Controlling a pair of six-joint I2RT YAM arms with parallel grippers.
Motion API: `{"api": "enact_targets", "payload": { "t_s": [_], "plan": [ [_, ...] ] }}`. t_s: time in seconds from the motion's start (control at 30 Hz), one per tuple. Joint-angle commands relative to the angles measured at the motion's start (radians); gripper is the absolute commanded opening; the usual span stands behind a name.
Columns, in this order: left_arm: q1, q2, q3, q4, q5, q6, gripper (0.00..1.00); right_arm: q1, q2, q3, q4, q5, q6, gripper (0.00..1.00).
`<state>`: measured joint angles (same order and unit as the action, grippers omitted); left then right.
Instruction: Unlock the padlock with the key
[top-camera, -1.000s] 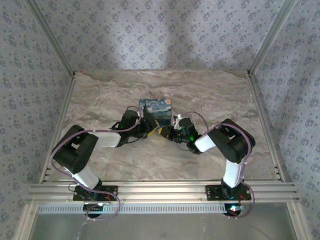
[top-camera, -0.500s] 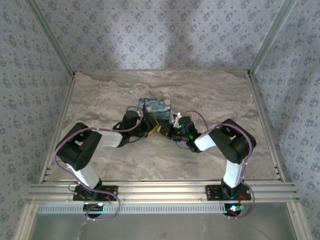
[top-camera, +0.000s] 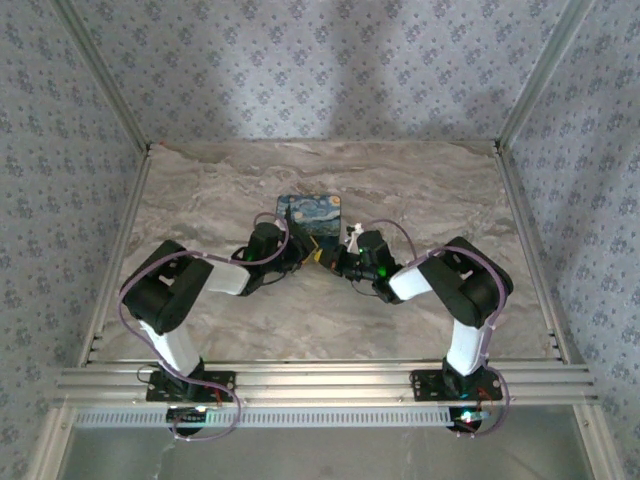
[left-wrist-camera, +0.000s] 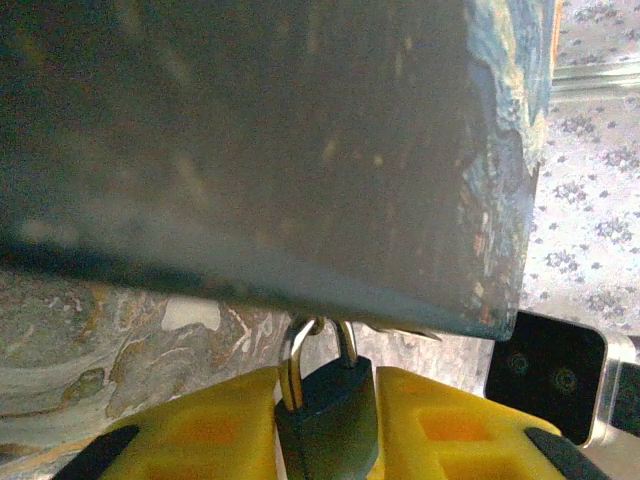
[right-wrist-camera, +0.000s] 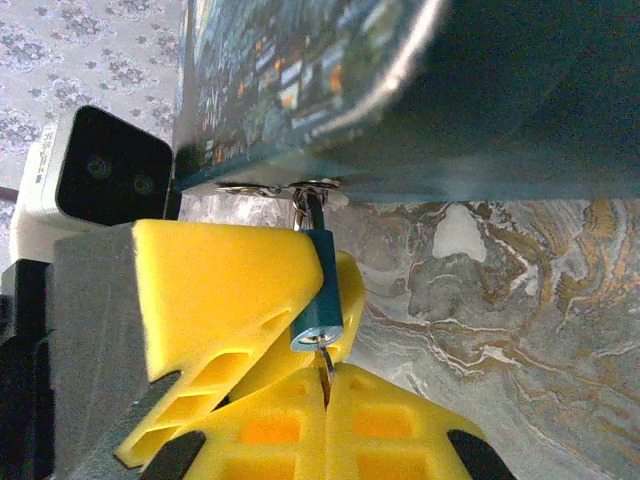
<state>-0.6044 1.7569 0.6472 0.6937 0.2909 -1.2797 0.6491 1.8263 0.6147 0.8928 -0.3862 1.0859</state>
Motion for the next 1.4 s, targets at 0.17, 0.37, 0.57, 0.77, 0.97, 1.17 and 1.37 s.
{"api": "enact_targets", "payload": {
  "t_s": [0.17, 0.37, 0.57, 0.77, 0.97, 1.17, 1.37],
  "plan": [
    [-0.017, 0.007, 0.002, -0.004, -0.006, -0.027, 0.12, -0.006, -0.041, 0.013, 0.021, -0.005, 0.004, 0.12],
    [-0.021, -0.007, 0.007, -0.012, 0.0, -0.029, 0.05, -0.026, -0.093, -0.02, -0.026, 0.012, -0.028, 0.26],
    [-0.021, -0.04, 0.009, -0.049, 0.009, -0.054, 0.04, -0.036, -0.245, -0.043, -0.264, 0.078, -0.217, 0.4],
    [-0.027, -0.061, 0.032, -0.099, 0.04, -0.096, 0.02, 0.002, -0.453, -0.034, -0.56, 0.249, -0.639, 0.52],
    [-0.029, -0.085, 0.03, -0.121, 0.047, -0.125, 0.0, 0.098, -0.581, -0.051, -0.621, 0.426, -1.106, 0.64],
    [-0.031, -0.104, 0.031, -0.144, 0.058, -0.148, 0.0, 0.185, -0.568, -0.112, -0.486, 0.479, -1.55, 0.65],
    [-0.034, -0.117, 0.031, -0.147, 0.061, -0.159, 0.0, 0.236, -0.442, -0.078, -0.431, 0.569, -1.699, 0.66]
  ]
}}
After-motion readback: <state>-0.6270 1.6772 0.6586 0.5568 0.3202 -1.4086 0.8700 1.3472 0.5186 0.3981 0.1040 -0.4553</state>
